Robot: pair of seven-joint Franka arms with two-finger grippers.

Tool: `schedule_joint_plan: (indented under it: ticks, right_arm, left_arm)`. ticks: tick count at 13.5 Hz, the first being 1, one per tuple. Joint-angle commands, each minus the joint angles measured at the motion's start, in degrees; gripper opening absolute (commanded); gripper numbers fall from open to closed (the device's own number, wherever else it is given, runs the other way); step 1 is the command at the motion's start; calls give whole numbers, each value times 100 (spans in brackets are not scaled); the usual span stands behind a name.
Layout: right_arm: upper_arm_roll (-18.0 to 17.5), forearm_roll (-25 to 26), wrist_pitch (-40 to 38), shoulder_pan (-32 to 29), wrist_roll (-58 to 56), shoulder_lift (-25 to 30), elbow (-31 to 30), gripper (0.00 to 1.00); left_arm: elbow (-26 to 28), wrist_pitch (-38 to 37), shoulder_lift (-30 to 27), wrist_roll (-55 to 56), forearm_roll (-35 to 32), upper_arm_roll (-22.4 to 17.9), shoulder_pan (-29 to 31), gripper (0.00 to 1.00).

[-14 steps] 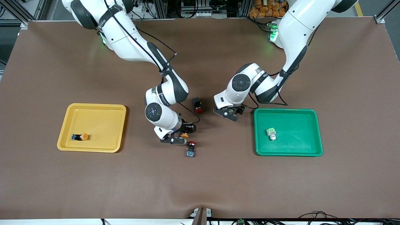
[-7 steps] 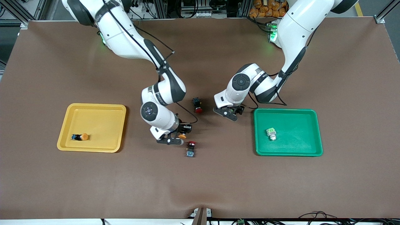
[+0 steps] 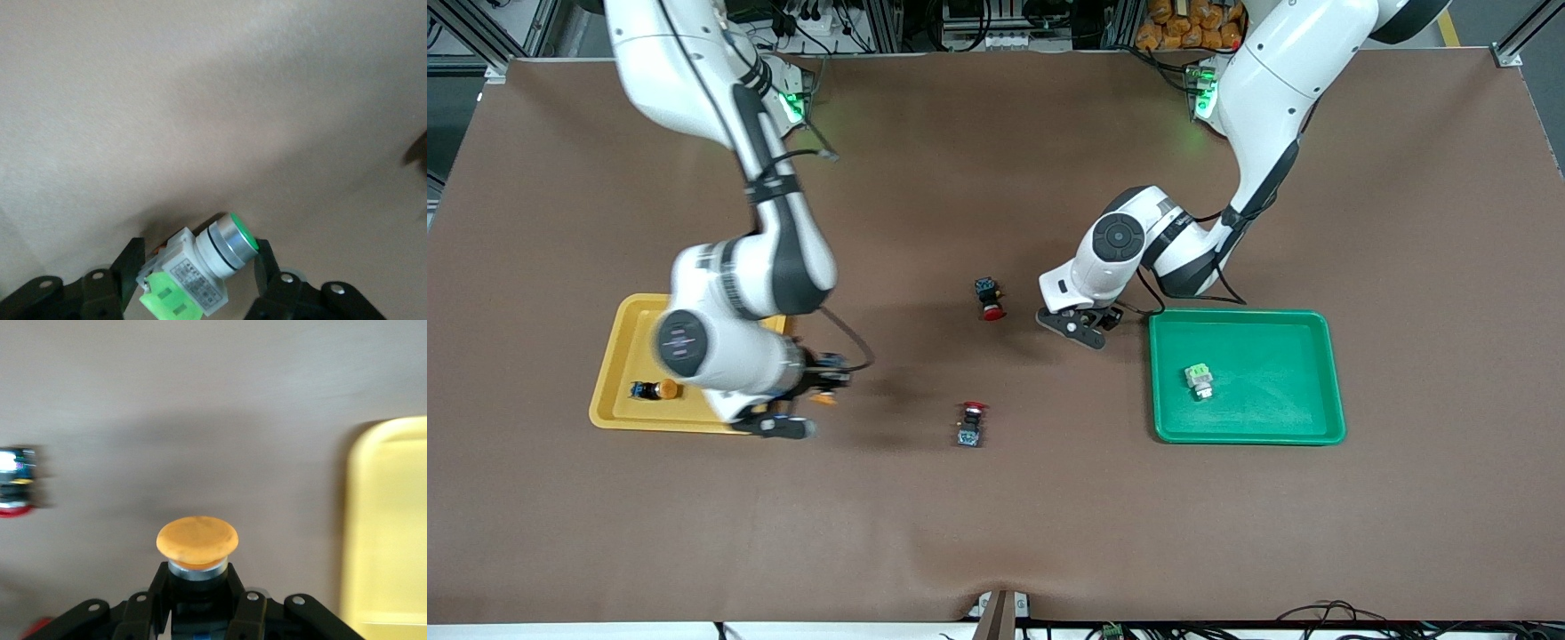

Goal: Place green and yellow buttons in trays

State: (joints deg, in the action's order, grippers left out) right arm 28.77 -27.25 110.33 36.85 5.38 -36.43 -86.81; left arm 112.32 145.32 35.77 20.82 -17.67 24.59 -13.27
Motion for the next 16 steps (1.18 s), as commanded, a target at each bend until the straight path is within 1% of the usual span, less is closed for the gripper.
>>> schedule_joint_plan:
  ticks: [1,3,4,5,6,7,9,10,11,12,13,14,15,16]
  right_arm:
    - [277,0,-169,-335,-1245,110,-362,0]
    - [278,0,-301,-853,-1993,66,-371,0]
    - [278,0,-310,-1064,-2345,40,-371,5]
    - [278,0,-310,-1223,-2609,22,-371,28]
    - [278,0,-327,-1303,-2777,13,-380,67]
    - [287,0,-388,-1330,-2823,22,-371,100]
    - [287,9,-451,-1330,-2832,83,-354,100]
    - [304,9,-538,-1304,-2814,179,-354,100]
    - [296,122,-791,-1356,-2797,363,-284,100]
    - [243,402,-889,-1409,-2771,556,-249,100]
    - [60,700,-960,-1496,-2753,828,-257,100]
    - [-281,938,-1065,-1784,-2718,1057,-257,100]
    - [-659,1167,-1144,-2074,-2587,1294,-266,100]
    - [-915,1430,-1206,-2208,-2386,1514,-292,100]
  left_arm:
    - [-52,-238,-306,-225,-167,37,402,0]
    - [-193,-547,-421,-744,-115,64,710,0]
    - [-202,-583,-447,-772,-106,64,816,0]
    - [-228,-583,-474,-824,-114,64,1017,0]
    - [-272,-609,-483,-1008,-114,64,1219,0]
    - [-290,-662,-526,-1236,-114,64,1421,0]
    - [-290,-706,-545,-1693,-114,64,1948,0]
    - [-299,-706,-536,-1869,-123,64,2116,0]
    - [-368,-706,-536,-2036,-123,55,2248,0]
    - [-378,-715,-518,-2177,-132,46,2406,0]
    - [-378,-715,-448,-2318,-140,38,2625,0]
    - [-395,-707,-309,-2484,-149,46,2793,0]
    - [-430,-706,-272,-2573,-141,46,2829,14]
    - [-465,-706,-272,-2583,-141,38,2838,72]
